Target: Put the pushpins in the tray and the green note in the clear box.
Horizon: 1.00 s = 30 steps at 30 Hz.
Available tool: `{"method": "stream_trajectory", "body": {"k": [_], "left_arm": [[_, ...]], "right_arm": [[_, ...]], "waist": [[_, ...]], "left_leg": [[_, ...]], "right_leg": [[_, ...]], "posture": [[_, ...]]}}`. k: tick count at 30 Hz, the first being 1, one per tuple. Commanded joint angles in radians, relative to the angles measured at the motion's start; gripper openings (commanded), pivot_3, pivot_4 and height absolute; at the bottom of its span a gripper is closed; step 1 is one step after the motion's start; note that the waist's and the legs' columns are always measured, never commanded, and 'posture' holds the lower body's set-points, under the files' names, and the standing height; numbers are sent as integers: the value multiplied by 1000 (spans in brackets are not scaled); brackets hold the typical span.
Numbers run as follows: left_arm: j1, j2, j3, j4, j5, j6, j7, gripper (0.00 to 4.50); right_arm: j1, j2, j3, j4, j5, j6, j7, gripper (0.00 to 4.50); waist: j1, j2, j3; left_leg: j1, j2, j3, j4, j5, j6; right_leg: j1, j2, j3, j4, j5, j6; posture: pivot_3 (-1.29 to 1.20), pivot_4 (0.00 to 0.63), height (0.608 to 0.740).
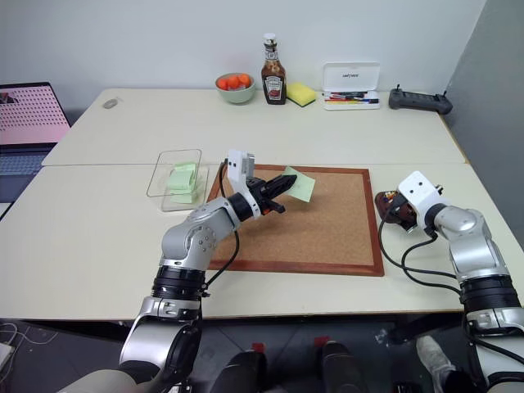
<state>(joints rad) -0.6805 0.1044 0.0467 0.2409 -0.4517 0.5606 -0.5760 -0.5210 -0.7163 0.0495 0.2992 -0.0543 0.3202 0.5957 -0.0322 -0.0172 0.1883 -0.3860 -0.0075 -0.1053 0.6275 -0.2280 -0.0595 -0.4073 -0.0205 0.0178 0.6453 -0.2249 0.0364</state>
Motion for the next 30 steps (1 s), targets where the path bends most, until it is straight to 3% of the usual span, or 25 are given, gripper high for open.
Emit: {"method": "stream_trajectory", "body": {"k": [1,9,17,24,30], "left_arm": [[-23,-2,1,-24,3,-21,5,0],[-22,1,3,-27,1,-20,8,0],[-51,39,15,-61,8,-17,26,0],[-54,193,47,-181,25,44,56,0],[-17,410,103,-187,115,50,100,0]], "right_arm": [[-29,-6,-42,-36,20,10,5,4465],[-34,-12,-88,-54,57,47,22,4465],[7,-20,-154,-187,209,103,145,4465],[6,19,-134,-399,384,166,279,4465],[-70,88,-60,-477,462,241,314,4465]], "waist": [[0,0,0],[0,0,0],[0,0,0],[-7,0,0],[-15,0,0]], "left_leg": [[0,0,0,0,0,0],[0,0,0,0,0,0],[0,0,0,0,0,0],[0,1,0,0,0,0],[2,1,-1,0,0,0]], "right_leg": [[0,0,0,0,0,0],[0,0,0,0,0,0],[0,0,0,0,0,0],[0,0,0,0,0,0],[0,1,0,1,0,0]], "posture": [[0,150,740],[0,150,740],[0,150,740],[0,150,740],[0,150,740]]}}
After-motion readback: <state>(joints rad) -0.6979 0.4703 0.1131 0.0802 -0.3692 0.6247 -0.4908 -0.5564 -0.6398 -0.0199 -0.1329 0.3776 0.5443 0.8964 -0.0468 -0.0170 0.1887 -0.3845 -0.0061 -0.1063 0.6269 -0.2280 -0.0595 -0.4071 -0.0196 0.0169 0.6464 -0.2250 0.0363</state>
